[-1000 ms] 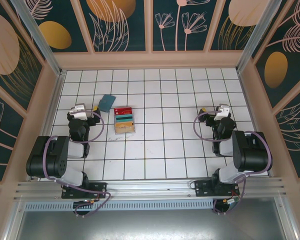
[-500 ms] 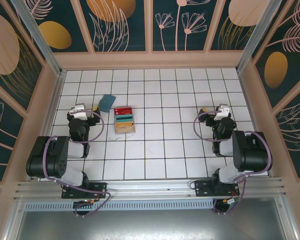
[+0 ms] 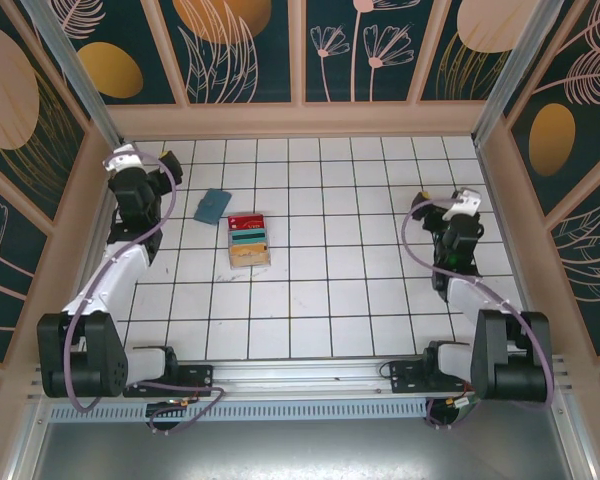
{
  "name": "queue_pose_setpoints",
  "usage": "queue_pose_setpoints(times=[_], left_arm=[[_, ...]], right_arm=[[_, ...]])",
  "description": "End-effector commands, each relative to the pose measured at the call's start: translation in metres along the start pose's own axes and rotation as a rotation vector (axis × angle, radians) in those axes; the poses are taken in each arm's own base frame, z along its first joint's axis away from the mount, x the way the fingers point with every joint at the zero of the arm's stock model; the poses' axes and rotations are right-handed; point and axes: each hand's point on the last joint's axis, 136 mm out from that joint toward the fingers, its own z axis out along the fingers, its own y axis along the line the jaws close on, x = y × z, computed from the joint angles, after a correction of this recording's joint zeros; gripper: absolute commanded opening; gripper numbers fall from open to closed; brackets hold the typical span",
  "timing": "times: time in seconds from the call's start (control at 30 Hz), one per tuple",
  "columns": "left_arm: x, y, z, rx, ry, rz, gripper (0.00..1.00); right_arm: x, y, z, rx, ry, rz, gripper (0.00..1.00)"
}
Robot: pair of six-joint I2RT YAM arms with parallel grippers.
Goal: Take the credit cards out of the card holder
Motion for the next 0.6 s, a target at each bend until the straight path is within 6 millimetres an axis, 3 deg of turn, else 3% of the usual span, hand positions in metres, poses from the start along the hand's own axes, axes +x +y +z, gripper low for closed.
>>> queue_pose_setpoints(times=[0.0,0.1,0.13,0.17,0.3,0.47,0.57], left_arm=[[0.067,-0.004,0.008,0.047,0.286,-0.013,0.94],[0.085,-0.007,0.022,0.058,0.369,0.028,0.90],[0.102,-0.005,0.026,0.059,0.424,0.053,0.87],[0.101,-0.011,0.034,0.078,0.439,0.068,0.85],[0.130,-0.016,0.052,0.102,0.547,0.086,0.80],[0.173,-0.036,0.068,0.137,0.669,0.197,0.84],[0.198,-0.036,0.074,0.118,0.732,0.257,0.85]], right_arm=[[-0.003,0.001,-0.005,0.012,0.114,0.184,0.99],[-0.013,0.025,-0.008,-0.110,0.137,0.248,0.99],[-0.017,0.036,-0.009,-0.165,0.152,0.253,0.99],[-0.019,0.044,-0.010,-0.195,0.165,0.258,0.99],[-0.025,0.065,-0.013,-0.247,0.204,0.257,0.99],[-0.022,0.086,-0.018,-0.268,0.255,0.185,0.99],[-0.022,0.093,-0.022,-0.273,0.265,0.167,0.99]])
